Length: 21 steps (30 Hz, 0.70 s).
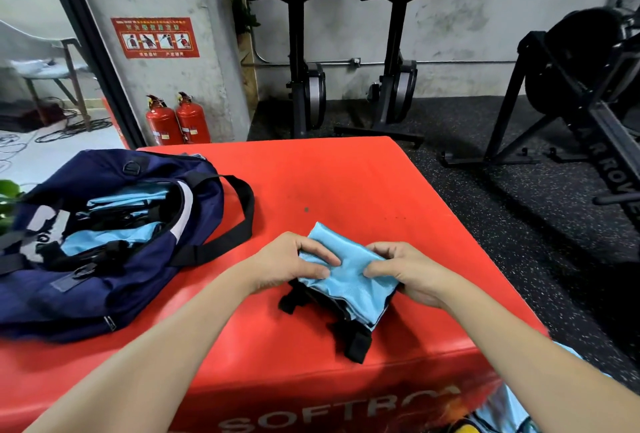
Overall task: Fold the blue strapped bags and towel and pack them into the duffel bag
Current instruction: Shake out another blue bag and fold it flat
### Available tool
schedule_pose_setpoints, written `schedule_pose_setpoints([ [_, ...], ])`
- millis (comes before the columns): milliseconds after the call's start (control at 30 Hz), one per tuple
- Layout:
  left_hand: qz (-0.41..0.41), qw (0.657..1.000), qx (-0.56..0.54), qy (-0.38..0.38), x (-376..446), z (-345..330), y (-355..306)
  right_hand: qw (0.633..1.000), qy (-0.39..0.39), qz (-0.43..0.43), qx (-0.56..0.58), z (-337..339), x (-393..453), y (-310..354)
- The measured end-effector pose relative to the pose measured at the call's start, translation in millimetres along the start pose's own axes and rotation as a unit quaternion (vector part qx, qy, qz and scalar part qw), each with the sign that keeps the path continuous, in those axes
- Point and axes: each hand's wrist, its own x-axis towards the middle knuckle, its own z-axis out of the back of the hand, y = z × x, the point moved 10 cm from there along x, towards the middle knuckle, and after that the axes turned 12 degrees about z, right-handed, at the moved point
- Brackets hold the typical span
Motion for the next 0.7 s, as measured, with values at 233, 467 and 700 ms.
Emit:
schedule_pose_setpoints([
  [233, -0.01, 0.988, -0.041, -0.151, -47.8, 49.8, 14.3, 0.998, 0.063, 0.008, -0.007, -42.2, 4.9, 15.4],
  [467, -0.021, 0.964, -0.093, -0.25, -112.7, 96.5, 42.0, 0.994, -0.006, 0.092, 0.058, -99.7, 22.1, 47.1],
  [700, -0.005, 0.938, -0.195, -0.287, -171.5, 137.4, 92.7, 0.982, -0.098, 0.158, -0.026, -150.9, 35.2, 66.3],
])
